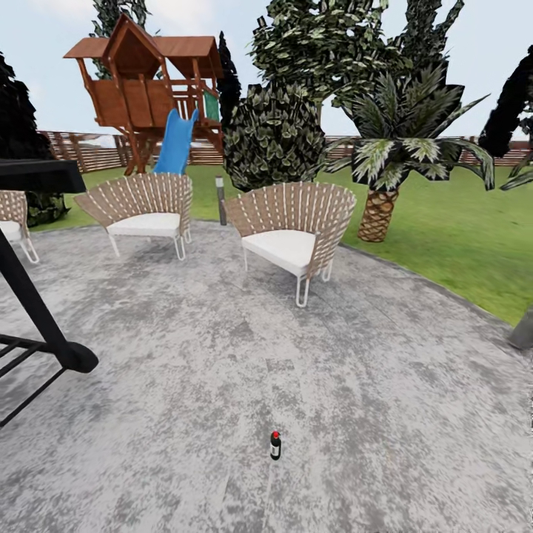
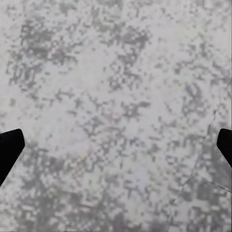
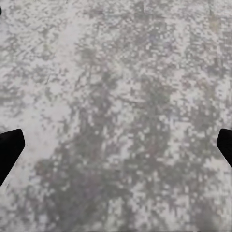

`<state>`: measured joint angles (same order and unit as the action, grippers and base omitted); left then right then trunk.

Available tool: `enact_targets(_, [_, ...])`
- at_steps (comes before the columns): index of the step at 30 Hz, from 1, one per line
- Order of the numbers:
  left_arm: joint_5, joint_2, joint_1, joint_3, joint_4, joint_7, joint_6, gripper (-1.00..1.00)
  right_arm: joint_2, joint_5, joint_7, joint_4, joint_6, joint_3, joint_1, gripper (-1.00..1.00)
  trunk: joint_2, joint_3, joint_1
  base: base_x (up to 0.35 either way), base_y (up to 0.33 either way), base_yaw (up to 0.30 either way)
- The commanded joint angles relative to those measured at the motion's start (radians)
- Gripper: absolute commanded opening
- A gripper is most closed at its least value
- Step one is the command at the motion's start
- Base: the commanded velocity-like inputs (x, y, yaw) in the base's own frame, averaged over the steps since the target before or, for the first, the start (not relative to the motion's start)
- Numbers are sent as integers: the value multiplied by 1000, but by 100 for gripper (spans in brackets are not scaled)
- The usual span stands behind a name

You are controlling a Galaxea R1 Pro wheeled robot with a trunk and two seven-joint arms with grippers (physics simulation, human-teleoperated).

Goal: In the garden, pick up the pesticide atomizer on the floor and spray pesticide onto both trees until each tree trunk is fully covered.

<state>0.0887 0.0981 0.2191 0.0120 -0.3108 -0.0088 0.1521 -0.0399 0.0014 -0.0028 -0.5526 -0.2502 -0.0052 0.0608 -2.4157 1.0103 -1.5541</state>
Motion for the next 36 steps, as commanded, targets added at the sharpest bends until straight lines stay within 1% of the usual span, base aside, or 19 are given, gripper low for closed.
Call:
enact_targets(1, [9, 0, 0, -1, 1, -1, 3, 100, 0, 0, 0, 0, -3, 0, 1, 100, 0, 1, 0, 90, 317, -271])
enact_targets(13, [8, 0, 0, -2, 0, 0, 3, 100, 0, 0, 0, 0, -3, -1, 1, 100, 0, 1, 0, 139, 320, -264])
enact_targets(21, [8, 0, 0, -1, 1, 0, 3, 100, 1, -1, 0, -1, -3, 2, 1, 100, 0, 1, 0, 181, 299, -41])
enact_targets(26, [8, -1, 0, -1, 1, 0, 3, 100, 2, 0, 0, -2, -3, 1, 1, 100, 0, 1, 0, 31, 267, -11])
enact_targets(31, [8, -1, 0, -1, 1, 0, 3, 100, 2, -1, 0, -1, -3, 0, 1, 100, 0, 1, 0, 6, 226, -168])
enact_targets(36, [8, -1, 0, -1, 0, 0, 3, 100, 2, -1, 0, -1, -3, -1, 1, 100, 0, 1, 0, 1, 128, -249])
